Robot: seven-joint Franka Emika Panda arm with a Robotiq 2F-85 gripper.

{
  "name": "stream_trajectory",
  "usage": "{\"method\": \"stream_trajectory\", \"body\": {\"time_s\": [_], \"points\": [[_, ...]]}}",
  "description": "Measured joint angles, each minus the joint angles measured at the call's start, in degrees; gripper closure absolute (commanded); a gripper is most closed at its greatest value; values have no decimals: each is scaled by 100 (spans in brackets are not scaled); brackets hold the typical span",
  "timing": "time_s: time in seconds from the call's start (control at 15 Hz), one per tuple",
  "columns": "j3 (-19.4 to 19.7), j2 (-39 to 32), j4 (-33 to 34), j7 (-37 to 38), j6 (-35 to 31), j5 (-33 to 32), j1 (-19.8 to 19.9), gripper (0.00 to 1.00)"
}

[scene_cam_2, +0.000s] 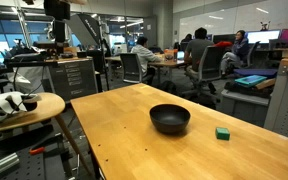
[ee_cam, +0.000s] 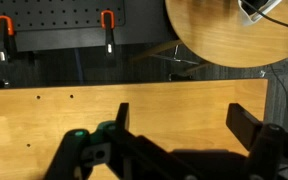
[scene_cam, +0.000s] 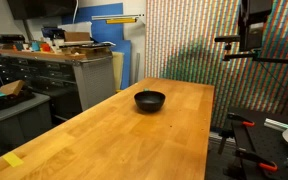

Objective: Put the block in the bowl

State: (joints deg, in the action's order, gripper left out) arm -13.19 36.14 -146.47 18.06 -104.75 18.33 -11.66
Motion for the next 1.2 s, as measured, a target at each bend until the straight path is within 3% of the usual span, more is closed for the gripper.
{"method": "stream_trajectory", "body": {"time_s": [0.67,1.2], "points": [[-2,-14,29,10,-55,0,31,0],[31,-653,465,246,-861,-384,662,0]]}}
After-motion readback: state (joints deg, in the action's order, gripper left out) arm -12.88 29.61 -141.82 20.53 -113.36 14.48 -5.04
